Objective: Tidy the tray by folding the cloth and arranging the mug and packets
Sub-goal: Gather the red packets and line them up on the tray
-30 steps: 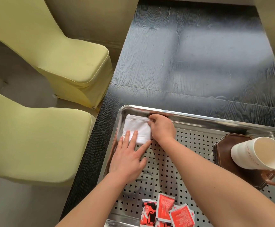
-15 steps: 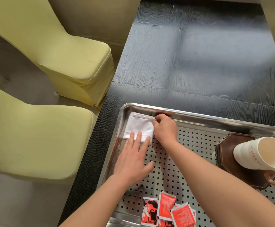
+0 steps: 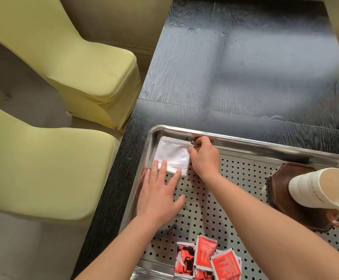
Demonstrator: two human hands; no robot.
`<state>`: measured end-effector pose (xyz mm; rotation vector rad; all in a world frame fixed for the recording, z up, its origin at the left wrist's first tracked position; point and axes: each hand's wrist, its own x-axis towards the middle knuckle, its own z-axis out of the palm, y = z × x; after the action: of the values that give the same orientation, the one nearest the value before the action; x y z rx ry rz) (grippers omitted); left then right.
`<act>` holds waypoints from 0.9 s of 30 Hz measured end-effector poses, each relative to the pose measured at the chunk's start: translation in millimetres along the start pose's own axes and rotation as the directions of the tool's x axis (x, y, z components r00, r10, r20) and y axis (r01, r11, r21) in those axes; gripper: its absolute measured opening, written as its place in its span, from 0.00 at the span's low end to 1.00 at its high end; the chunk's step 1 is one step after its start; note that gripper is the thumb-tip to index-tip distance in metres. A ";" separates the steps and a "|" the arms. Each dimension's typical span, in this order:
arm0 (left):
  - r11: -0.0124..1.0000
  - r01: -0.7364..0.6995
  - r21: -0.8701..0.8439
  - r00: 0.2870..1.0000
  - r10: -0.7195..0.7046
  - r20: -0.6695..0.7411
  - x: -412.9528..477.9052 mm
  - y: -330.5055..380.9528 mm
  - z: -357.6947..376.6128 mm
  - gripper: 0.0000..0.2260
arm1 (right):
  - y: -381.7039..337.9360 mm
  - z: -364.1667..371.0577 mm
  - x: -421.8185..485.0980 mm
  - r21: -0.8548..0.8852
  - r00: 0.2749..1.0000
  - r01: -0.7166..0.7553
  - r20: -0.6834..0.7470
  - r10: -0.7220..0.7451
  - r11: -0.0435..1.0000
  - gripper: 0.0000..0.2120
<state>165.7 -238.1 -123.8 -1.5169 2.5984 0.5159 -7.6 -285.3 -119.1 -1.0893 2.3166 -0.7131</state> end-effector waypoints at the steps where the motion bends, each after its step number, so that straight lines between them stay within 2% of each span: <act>1: 1.000 -0.009 0.012 1.000 0.009 -0.005 -0.9 -0.4 0.8 0.32 | 1.0 -0.8 -1.1 -0.005 0.999 0.041 -0.013 -0.041 0.999 0.09; 3: 0.999 -0.020 0.029 1.000 0.020 0.005 -1.1 0.0 1.7 0.31 | 4.6 -1.7 -4.3 -0.058 0.979 0.201 -0.019 -0.203 0.978 0.07; 5: 0.999 -0.018 0.045 1.000 0.017 0.010 -0.8 1.1 1.3 0.31 | 7.0 -0.3 -6.4 -0.147 0.917 0.400 0.045 -0.397 0.905 0.10; 6: 0.998 -0.016 0.058 1.000 0.015 0.012 -0.8 2.0 0.9 0.32 | 7.0 1.1 -5.5 -0.178 0.886 0.463 0.087 -0.455 0.868 0.12; 8: 0.996 -0.020 0.084 1.000 0.019 0.012 -2.4 4.4 0.8 0.33 | 3.3 3.6 -2.0 -0.199 0.875 0.484 0.130 -0.467 0.852 0.10; 13: 0.998 0.012 0.069 1.000 -0.012 0.003 -3.2 8.7 3.7 0.34 | -5.8 8.3 4.1 -0.202 0.909 0.404 0.199 -0.367 0.892 0.12; 17: 0.998 0.024 0.054 1.000 -0.025 0.006 -2.2 8.5 5.9 0.34 | -4.4 -2.2 -1.2 -0.095 0.936 0.321 0.183 -0.301 0.942 0.19; 19: 0.999 0.025 0.036 1.000 -0.025 -0.002 -1.4 7.0 5.2 0.33 | 0.8 -8.3 -8.6 -0.032 0.968 0.239 0.093 -0.235 0.971 0.17; 21: 1.000 0.024 -0.005 1.000 -0.024 -0.010 -1.1 5.7 4.2 0.31 | 7.2 -13.2 -18.3 0.023 0.994 0.091 0.060 -0.093 0.996 0.12; 24: 0.995 0.042 -0.087 0.998 -0.047 -0.052 -3.3 3.5 4.8 0.29 | 10.7 -10.3 -31.6 0.101 0.983 -0.080 0.175 0.062 0.992 0.08; 27: 0.995 0.051 -0.081 0.996 -0.057 -0.067 -7.3 4.0 6.3 0.29 | 3.7 -3.7 -36.8 0.081 0.977 -0.090 0.202 0.072 0.993 0.06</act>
<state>165.4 -228.1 -126.9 -1.6531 2.6089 0.5782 8.9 -253.0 -111.3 -0.9736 2.1257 -0.6403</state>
